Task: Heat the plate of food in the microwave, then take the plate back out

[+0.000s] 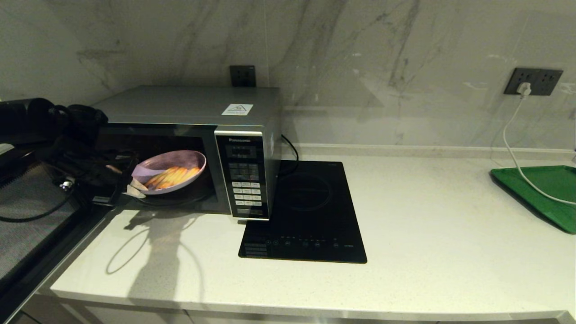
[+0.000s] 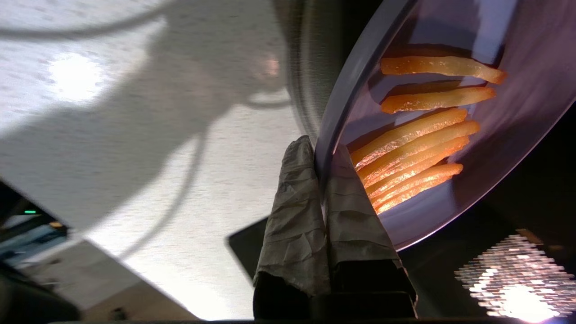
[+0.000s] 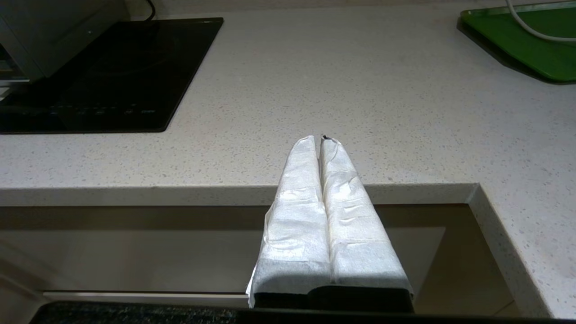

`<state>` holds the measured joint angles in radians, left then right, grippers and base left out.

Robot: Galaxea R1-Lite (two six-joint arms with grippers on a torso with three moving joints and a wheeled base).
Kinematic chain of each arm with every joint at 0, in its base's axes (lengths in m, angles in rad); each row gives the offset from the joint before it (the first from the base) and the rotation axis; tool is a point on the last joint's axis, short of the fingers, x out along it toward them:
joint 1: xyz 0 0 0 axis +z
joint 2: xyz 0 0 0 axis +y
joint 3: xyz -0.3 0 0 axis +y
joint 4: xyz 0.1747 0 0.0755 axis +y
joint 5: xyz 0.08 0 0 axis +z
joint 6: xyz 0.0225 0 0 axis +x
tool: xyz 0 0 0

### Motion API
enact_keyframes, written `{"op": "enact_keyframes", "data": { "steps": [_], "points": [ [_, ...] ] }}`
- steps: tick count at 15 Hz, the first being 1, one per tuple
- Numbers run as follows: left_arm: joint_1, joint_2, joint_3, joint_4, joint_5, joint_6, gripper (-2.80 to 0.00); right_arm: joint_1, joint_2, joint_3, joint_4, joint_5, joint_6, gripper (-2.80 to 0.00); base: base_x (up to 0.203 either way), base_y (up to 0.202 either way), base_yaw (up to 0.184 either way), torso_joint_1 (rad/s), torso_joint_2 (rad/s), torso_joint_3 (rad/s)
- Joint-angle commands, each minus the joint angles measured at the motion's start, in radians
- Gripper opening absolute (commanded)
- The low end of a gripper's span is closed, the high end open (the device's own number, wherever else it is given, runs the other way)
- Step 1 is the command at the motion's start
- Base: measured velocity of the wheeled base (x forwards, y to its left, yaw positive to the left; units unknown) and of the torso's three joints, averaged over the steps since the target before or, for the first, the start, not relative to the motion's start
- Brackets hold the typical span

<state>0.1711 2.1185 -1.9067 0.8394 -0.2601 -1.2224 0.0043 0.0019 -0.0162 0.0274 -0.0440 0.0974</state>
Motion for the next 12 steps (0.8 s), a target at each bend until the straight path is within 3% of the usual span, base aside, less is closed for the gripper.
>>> {"op": "enact_keyframes", "data": {
  "steps": [1,4,9,12],
  "points": [
    [0.009,-0.057,0.072,0.002,-0.003,0.082,-2.80,0.000,0.000,-0.001,0.000,0.000,0.001,-2.80,0.000,0.000,0.000,0.000,0.00,0.000],
    [0.039,-0.087,0.103,0.001,-0.007,0.116,-2.80,0.000,0.000,0.000,0.000,0.000,0.001,-2.80,0.000,0.000,0.000,0.000,0.00,0.000],
    [0.095,-0.185,0.237,0.001,-0.035,0.267,-2.80,0.000,0.000,-0.001,0.000,0.000,0.001,-2.80,0.000,0.000,0.000,0.000,0.00,0.000],
    [0.106,-0.249,0.308,-0.002,-0.037,0.326,-2.80,0.000,0.000,-0.001,0.000,0.000,0.001,-2.80,0.000,0.000,0.000,0.000,0.00,0.000]
  ]
}}
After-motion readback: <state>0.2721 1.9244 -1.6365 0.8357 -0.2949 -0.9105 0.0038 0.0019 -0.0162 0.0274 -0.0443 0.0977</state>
